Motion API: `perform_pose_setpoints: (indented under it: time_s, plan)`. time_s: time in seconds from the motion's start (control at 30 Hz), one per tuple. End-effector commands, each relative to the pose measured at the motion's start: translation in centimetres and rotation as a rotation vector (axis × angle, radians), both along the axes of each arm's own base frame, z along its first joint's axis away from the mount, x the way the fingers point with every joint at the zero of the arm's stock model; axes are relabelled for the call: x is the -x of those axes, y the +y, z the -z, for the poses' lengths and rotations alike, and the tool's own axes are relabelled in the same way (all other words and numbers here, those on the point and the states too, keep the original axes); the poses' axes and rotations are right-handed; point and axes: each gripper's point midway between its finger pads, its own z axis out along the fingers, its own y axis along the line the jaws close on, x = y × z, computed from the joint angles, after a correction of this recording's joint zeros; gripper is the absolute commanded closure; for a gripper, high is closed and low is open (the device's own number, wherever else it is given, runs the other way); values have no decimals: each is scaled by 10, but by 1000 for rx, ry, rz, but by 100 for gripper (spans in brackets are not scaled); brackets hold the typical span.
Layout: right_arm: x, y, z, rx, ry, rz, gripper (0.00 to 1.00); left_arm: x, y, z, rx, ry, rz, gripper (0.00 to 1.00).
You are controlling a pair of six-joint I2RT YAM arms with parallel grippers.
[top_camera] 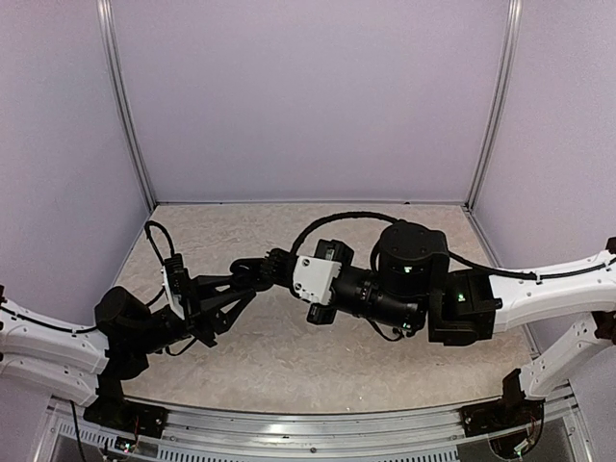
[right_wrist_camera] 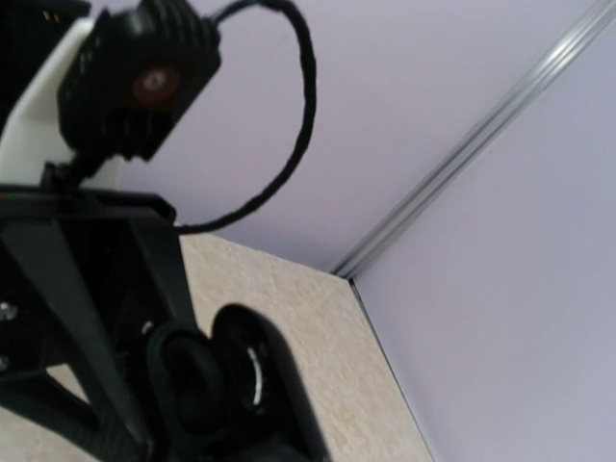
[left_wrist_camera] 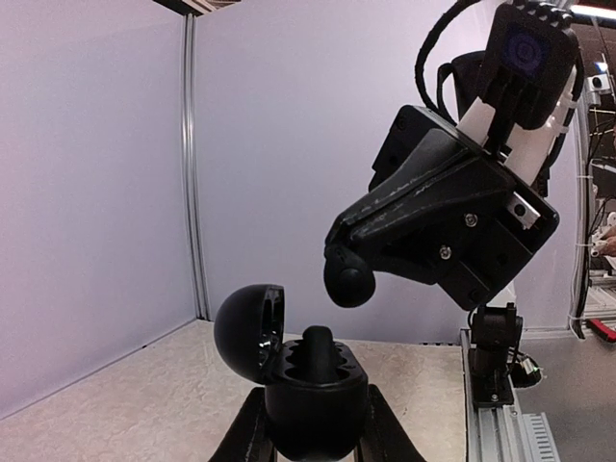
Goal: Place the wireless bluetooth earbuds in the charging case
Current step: Insert the right earbud into the right side groove of the charging case.
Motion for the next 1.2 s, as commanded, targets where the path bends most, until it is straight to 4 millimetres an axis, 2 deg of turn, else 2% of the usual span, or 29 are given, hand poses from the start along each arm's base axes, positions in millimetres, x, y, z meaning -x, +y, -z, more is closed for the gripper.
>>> perform_pose_setpoints:
  time_s: [0.0,0.23,0.53,0.87,1.17]
  plan:
    - [-5,4,2,-23,-10,48,100,-6,4,-21,74,-4,-26,100]
    - [-11,7,5,-32,-15,83,100,-7,4,-22,79,-5,-31,100]
    - [-14,13,23,15,-24,95,100,-6,5,-23,85,-8,-29,100]
    - [-3,18,38,75,-20,36,100,-7,7,-24,90,-10,-37,100]
    - [2,12,45,98,22,18,98,-7,8,-24,87,-17,-42,100]
